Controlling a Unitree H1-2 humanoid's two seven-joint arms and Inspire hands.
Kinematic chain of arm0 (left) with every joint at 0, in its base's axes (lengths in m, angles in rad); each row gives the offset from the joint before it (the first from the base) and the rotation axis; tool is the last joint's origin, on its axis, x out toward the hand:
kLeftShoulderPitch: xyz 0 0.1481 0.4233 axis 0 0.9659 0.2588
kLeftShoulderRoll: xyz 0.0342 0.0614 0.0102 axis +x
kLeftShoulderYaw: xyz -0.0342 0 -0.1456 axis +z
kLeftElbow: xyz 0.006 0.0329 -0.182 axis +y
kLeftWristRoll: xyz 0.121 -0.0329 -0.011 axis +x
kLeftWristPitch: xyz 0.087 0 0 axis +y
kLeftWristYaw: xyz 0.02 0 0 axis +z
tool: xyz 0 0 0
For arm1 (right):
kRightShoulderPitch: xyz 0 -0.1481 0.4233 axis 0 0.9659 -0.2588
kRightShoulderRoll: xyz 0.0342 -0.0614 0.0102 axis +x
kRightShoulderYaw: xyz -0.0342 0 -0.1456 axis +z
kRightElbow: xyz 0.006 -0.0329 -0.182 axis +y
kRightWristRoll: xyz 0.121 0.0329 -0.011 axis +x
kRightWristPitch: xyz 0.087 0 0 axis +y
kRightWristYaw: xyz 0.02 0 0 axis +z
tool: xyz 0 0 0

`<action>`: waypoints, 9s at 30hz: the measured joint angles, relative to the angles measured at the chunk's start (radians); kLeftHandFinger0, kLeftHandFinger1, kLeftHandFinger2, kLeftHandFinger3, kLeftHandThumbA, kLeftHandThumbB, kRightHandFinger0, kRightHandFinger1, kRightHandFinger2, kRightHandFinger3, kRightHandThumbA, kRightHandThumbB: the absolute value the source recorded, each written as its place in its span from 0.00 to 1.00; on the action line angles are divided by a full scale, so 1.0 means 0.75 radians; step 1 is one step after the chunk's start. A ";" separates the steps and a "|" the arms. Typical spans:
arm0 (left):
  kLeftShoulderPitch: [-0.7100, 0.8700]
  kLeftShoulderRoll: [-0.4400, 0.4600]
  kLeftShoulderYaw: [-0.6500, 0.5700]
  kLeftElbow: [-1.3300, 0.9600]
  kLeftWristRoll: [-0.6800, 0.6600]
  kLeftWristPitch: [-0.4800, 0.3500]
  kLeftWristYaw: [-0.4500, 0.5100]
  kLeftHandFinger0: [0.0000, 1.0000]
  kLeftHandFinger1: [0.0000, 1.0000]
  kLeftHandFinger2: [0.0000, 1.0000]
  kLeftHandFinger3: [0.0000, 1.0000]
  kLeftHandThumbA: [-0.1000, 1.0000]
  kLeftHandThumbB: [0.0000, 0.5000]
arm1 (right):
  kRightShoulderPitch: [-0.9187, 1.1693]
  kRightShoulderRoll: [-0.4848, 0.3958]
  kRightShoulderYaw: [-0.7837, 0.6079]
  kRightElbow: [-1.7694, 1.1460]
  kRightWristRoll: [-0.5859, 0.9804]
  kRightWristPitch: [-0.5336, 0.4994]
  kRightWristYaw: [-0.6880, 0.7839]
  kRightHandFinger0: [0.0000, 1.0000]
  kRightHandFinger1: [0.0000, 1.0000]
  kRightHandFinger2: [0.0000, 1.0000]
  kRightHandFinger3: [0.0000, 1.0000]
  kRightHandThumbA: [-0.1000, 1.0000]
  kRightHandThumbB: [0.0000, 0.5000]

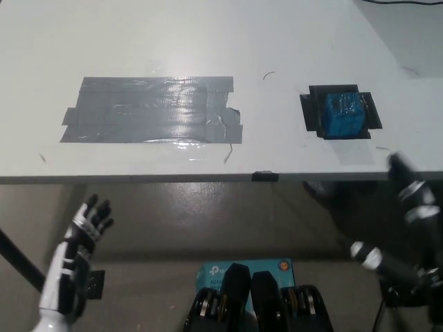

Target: A rubick's cube is kept in the black marked spot on the table and the robot uses its right arm to pick it up and hands it to a person

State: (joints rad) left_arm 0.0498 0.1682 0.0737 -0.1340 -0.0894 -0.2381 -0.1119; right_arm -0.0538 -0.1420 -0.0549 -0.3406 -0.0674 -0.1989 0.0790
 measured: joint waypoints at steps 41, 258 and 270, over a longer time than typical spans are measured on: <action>-0.067 0.121 0.058 0.144 -0.082 -0.004 -0.056 1.00 1.00 1.00 1.00 1.00 0.43 | -0.771 -0.049 0.010 1.003 -0.123 0.371 -0.085 1.00 1.00 1.00 1.00 0.89 0.80; -0.061 0.099 -0.090 0.053 0.012 0.077 -0.101 1.00 1.00 1.00 1.00 0.93 0.26 | -0.340 -0.050 0.313 0.650 -0.280 0.231 -0.428 1.00 1.00 1.00 1.00 0.90 0.52; -0.072 0.099 -0.083 0.056 0.005 0.077 -0.102 1.00 1.00 1.00 1.00 0.93 0.24 | -0.017 -0.122 0.196 0.316 -0.032 0.114 -0.353 1.00 1.00 1.00 1.00 0.87 0.48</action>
State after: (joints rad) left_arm -0.0041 0.2424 0.0116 -0.0920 -0.0859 -0.1802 -0.1880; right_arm -0.0662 -0.2337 0.0924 -0.1039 -0.0913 -0.1131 -0.1859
